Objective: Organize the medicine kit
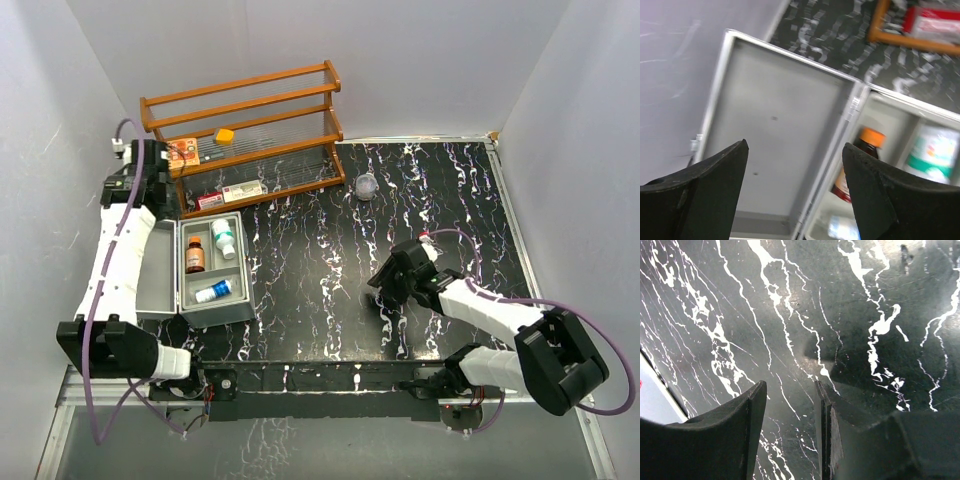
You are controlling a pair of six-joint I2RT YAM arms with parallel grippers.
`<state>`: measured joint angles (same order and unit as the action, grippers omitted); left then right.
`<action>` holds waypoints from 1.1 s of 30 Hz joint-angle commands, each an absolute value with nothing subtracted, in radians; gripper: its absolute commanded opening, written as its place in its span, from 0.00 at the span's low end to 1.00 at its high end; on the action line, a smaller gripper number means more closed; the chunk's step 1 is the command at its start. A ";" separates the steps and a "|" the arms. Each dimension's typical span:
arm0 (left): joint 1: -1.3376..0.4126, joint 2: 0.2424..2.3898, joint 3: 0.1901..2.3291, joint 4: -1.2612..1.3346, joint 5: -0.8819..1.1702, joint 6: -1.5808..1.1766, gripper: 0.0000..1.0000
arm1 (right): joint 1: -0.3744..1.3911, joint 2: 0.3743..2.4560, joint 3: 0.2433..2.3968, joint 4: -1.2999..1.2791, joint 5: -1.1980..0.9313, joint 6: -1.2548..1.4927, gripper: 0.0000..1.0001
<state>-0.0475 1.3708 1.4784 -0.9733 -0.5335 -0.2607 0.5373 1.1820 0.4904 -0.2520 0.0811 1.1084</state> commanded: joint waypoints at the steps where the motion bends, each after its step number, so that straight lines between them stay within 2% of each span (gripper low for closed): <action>1: 0.070 1.346 1.519 -0.965 -0.689 -0.211 0.76 | 0.529 1.209 0.558 -0.231 0.011 1.062 0.40; 6: 0.153 1.344 1.497 -0.937 -0.727 -0.199 0.75 | 0.527 1.259 0.580 -0.242 -0.044 1.042 0.39; 9: 0.191 1.342 1.475 -0.916 -0.745 -0.189 0.70 | 0.527 1.284 0.593 -0.247 -0.062 1.041 0.38; 12: 0.236 1.392 1.516 -0.903 -0.679 -0.168 0.64 | 0.527 1.310 0.603 -0.249 -0.076 1.049 0.37; 22: 0.238 1.440 1.421 -0.826 -0.585 -0.053 0.63 | 0.527 1.313 0.602 -0.264 -0.092 1.089 0.35; 31: 0.238 1.500 1.403 -0.776 -0.653 -0.017 0.53 | 0.526 1.304 0.605 -0.274 -0.084 1.097 0.34; 33: 0.238 1.504 1.390 -0.760 -0.684 -0.017 0.48 | 0.526 1.300 0.601 -0.276 -0.080 1.099 0.34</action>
